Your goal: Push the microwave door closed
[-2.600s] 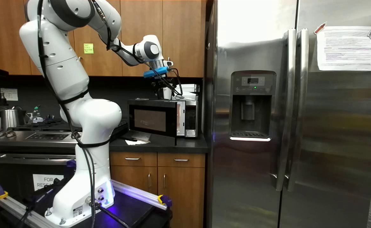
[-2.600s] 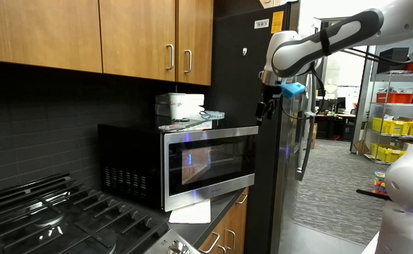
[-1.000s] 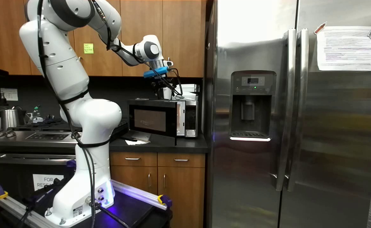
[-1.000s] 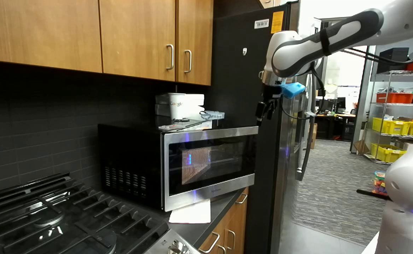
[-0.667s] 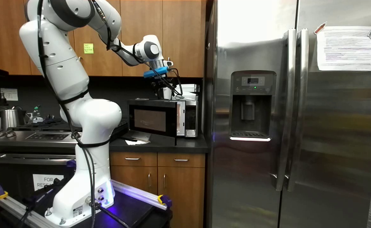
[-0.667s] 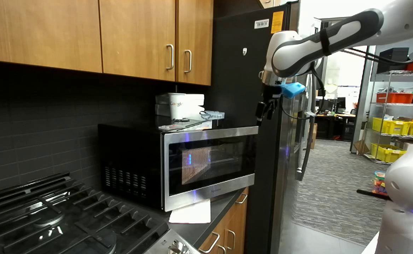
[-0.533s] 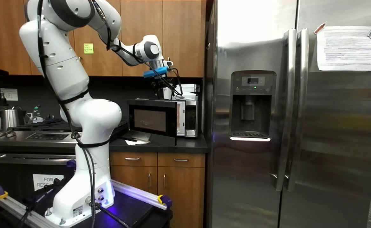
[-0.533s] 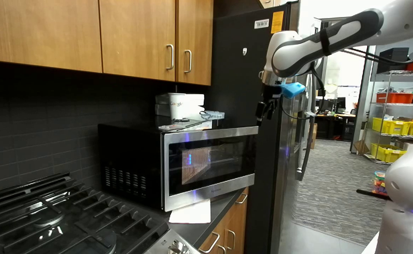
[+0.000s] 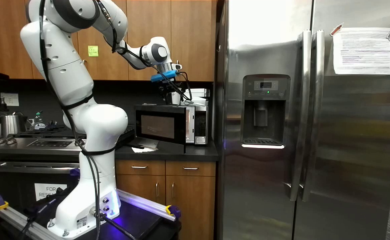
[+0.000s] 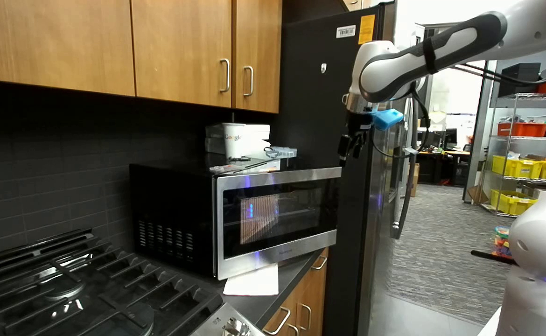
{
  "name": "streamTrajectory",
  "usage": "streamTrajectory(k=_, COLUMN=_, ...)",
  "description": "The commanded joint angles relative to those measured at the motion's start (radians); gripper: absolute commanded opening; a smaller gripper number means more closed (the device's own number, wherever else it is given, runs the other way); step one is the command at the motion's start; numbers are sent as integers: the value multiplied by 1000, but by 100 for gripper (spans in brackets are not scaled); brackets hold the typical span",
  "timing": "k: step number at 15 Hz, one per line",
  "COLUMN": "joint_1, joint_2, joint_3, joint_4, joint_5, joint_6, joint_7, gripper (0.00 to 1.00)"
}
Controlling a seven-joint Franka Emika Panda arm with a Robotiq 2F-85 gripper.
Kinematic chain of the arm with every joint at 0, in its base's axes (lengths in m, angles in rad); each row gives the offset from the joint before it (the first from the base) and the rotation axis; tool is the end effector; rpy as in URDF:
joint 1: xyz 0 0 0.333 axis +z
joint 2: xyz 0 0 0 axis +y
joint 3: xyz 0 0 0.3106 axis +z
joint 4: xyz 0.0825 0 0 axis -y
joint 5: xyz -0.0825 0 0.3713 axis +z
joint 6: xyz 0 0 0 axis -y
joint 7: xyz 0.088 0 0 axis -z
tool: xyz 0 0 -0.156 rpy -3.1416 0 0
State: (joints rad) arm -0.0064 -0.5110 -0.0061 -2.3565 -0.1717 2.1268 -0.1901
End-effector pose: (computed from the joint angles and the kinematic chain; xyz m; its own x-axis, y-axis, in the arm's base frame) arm 0.4278 -0.0202 0.4987 0.9357 0.2631 0.2350 0.2155 -0.9537 0.2097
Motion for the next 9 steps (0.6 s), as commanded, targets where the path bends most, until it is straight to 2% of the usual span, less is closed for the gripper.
streamTrajectory(k=1, joint_1=7, joint_2=0, joint_3=-6, joint_4=2, joint_5=-3, joint_6=-3, joint_7=3, gripper=100)
streamTrajectory(k=3, joint_1=7, joint_2=0, joint_3=-6, joint_4=2, joint_5=-3, joint_6=-3, joint_7=3, gripper=100)
streamTrajectory(k=9, joint_1=-6, joint_2=-2, joint_3=3, joint_4=-19, joint_5=-28, joint_6=93, joint_7=28, gripper=100)
